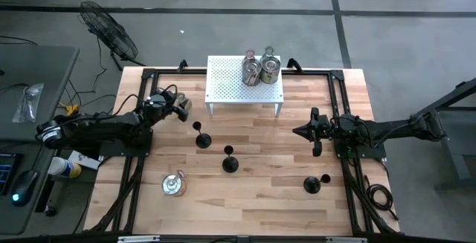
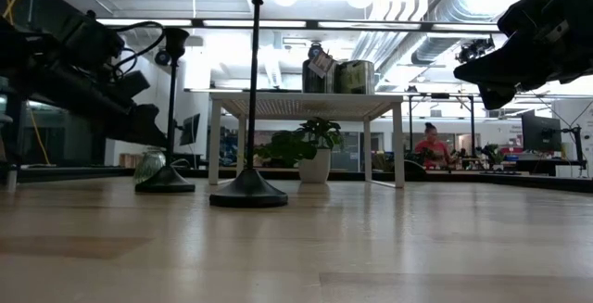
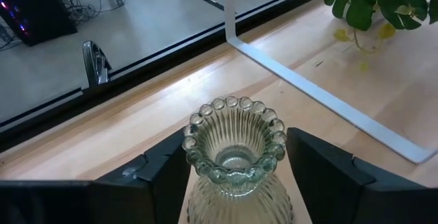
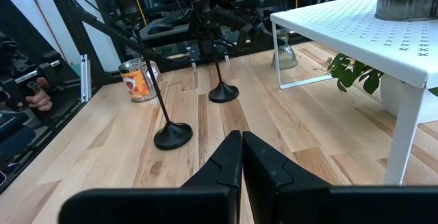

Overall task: Pick & Place candle stick holders
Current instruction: Put the green glass candle holder on the shelf aligned with the other glass candle holders

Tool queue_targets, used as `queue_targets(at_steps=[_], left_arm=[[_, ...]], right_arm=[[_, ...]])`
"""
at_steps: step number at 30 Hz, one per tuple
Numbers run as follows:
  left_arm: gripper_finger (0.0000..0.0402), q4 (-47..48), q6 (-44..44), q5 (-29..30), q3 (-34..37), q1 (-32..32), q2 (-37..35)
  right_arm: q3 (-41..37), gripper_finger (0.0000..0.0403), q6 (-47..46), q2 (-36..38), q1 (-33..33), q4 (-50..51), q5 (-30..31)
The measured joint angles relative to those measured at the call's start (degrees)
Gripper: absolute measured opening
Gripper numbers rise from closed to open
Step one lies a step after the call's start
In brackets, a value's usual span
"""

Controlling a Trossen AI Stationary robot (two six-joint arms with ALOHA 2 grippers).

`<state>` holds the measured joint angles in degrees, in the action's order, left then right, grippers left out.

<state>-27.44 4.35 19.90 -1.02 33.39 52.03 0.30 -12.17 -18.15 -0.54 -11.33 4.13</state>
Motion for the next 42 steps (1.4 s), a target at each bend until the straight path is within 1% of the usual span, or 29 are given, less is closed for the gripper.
queue_targets(at_steps=[24, 28, 33, 35, 40, 42], left_arm=[[0.0225, 0.0, 0.0, 0.0, 0.0, 0.0, 0.0], [0.0204, 0.1, 0.0, 0.0, 0.0, 0.0, 0.0], [0.0148, 0.0, 0.0, 0.0, 0.0, 0.0, 0.0], [0.0134, 0.0, 0.1, -0.4, 0.0, 0.0, 0.0], [0.0134, 0.0, 0.0, -1.2, 0.0, 0.0, 0.0], [0.0142, 0.0, 0.0, -1.2, 0.0, 0.0, 0.0]], right_arm=[[0.0, 0.0004, 0.0, 0.0, 0.0, 0.0, 0.0], [0.0, 0.0004, 0.0, 0.0, 0.0, 0.0, 0.0], [0.0, 0.0004, 0.0, 0.0, 0.0, 0.0, 0.0], [0.0, 0.0004, 0.0, 0.0, 0.0, 0.0, 0.0], [0.0, 0.0004, 0.0, 0.0, 0.0, 0.0, 0.0], [0.0, 0.0004, 0.0, 0.0, 0.0, 0.0, 0.0]])
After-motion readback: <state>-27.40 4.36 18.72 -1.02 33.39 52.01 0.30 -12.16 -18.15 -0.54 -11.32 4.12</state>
